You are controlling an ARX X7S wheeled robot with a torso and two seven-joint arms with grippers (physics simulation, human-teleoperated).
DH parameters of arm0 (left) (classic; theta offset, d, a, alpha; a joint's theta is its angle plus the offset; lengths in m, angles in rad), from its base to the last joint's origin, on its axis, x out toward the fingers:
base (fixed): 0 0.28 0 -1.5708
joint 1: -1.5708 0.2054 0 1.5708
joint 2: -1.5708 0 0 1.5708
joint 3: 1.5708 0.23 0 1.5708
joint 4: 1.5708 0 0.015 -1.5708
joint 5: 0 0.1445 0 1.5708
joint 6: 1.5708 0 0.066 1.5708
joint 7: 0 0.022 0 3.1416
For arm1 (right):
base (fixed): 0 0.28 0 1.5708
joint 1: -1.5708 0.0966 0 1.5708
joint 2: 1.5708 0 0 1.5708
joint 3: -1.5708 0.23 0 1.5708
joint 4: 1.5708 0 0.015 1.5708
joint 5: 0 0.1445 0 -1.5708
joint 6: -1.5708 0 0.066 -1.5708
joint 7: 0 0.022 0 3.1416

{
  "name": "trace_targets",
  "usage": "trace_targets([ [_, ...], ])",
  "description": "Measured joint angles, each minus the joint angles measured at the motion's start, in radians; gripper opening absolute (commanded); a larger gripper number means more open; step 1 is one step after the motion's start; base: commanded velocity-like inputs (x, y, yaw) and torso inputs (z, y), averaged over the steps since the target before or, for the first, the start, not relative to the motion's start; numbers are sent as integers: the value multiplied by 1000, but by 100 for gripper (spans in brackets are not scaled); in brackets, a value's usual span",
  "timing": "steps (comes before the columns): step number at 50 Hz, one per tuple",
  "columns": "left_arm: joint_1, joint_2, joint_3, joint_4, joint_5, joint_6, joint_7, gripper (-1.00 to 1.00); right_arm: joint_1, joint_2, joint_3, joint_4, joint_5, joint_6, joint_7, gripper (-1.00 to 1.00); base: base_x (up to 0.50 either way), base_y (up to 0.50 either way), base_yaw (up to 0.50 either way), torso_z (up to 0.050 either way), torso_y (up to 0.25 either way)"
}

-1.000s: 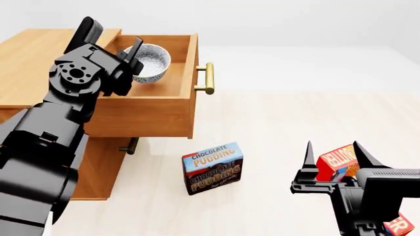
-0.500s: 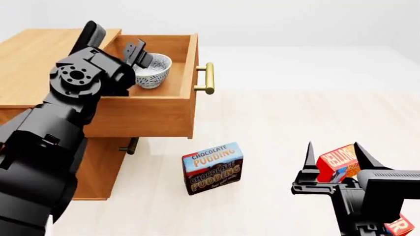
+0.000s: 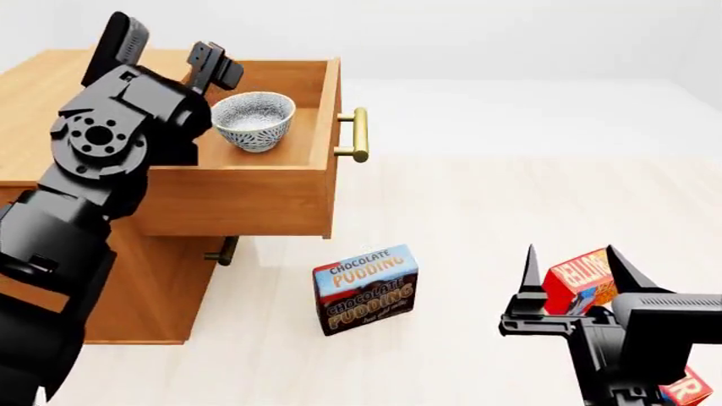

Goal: Put the bowl in the top drawer of the cabinet.

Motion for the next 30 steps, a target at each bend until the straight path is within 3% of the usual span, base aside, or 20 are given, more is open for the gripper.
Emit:
trace_targets([
  [17, 11, -69, -35, 204, -13, 43, -64, 100, -6, 4, 4, 2, 7, -10, -1, 100, 0, 0, 0, 0, 1],
  [30, -7, -115, -74, 362, -5, 65, -32, 100, -14, 7, 10, 3, 13, -19, 0, 100, 0, 0, 0, 0, 0],
])
